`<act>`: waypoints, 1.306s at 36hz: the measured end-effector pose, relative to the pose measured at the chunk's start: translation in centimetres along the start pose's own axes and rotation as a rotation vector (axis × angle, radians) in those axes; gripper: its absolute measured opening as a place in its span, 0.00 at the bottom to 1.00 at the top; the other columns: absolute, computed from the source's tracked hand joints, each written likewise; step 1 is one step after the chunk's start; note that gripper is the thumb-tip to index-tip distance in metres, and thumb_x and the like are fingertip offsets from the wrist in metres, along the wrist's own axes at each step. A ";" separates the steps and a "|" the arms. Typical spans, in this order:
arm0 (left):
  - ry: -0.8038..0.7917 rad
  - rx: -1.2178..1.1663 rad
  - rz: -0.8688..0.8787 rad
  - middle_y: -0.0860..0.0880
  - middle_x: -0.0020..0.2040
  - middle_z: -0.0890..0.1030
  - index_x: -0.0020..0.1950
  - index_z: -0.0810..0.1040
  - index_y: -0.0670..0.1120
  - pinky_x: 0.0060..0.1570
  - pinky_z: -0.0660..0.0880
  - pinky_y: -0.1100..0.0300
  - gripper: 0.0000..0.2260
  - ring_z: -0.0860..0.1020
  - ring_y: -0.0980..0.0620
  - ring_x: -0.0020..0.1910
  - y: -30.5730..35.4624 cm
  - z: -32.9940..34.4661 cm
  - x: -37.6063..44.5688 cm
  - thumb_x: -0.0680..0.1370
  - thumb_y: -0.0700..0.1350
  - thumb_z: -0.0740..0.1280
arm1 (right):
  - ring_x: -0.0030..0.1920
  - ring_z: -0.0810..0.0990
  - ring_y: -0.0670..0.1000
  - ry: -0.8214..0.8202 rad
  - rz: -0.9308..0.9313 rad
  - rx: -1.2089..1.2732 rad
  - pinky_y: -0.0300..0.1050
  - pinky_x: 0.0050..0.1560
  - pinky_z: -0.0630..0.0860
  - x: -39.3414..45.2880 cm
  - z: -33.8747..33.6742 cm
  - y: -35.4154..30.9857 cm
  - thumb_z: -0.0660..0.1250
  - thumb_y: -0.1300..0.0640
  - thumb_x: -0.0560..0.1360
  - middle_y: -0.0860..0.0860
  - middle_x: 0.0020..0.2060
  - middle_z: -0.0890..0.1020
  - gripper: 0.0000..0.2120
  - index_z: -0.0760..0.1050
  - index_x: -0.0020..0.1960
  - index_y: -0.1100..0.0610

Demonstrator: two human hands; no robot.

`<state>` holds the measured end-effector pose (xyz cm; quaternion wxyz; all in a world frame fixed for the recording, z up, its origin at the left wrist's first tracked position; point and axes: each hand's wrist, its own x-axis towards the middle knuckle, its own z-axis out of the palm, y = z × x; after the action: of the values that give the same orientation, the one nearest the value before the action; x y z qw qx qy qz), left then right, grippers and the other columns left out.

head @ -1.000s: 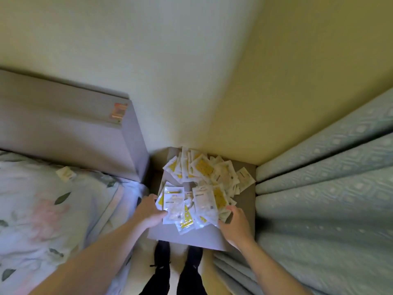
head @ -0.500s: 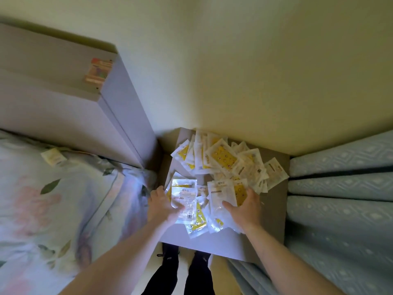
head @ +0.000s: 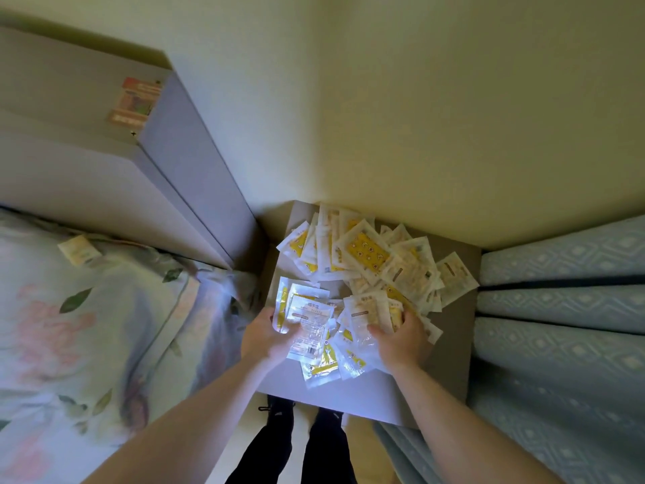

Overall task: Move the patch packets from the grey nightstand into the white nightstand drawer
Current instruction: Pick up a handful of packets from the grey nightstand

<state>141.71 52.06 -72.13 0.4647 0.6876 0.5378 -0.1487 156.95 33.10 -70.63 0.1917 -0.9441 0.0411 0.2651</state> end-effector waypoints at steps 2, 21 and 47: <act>0.010 -0.008 -0.004 0.54 0.45 0.80 0.51 0.76 0.51 0.37 0.72 0.61 0.18 0.80 0.52 0.46 0.2 0.0 0.0 0.70 0.60 0.75 | 0.53 0.81 0.56 -0.054 -0.007 0.031 0.55 0.59 0.76 -0.1 -0.2 0.1 0.79 0.46 0.69 0.48 0.48 0.81 0.17 0.76 0.52 0.49; 0.182 -0.042 -0.015 0.53 0.41 0.77 0.51 0.70 0.48 0.39 0.69 0.56 0.05 0.77 0.47 0.41 -0.5 -1.9 -2.9 0.81 0.47 0.65 | 0.50 0.85 0.49 -0.122 0.047 0.450 0.42 0.46 0.79 -3.4 -4.3 3.4 0.75 0.56 0.76 0.45 0.49 0.85 0.13 0.81 0.59 0.51; 0.176 -0.254 0.198 0.51 0.40 0.80 0.46 0.75 0.50 0.40 0.77 0.54 0.06 0.80 0.49 0.40 2.1 -14.0 -24.9 0.75 0.40 0.70 | 0.42 0.85 0.41 -0.106 -0.266 0.386 0.45 0.45 0.82 -20.4 -17.8 -1.4 0.80 0.49 0.69 0.41 0.41 0.87 0.11 0.83 0.49 0.48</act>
<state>130.01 48.31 -46.20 0.5114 0.6834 0.5203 0.0276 148.34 27.05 -45.60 0.4036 -0.8718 -0.0438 0.2741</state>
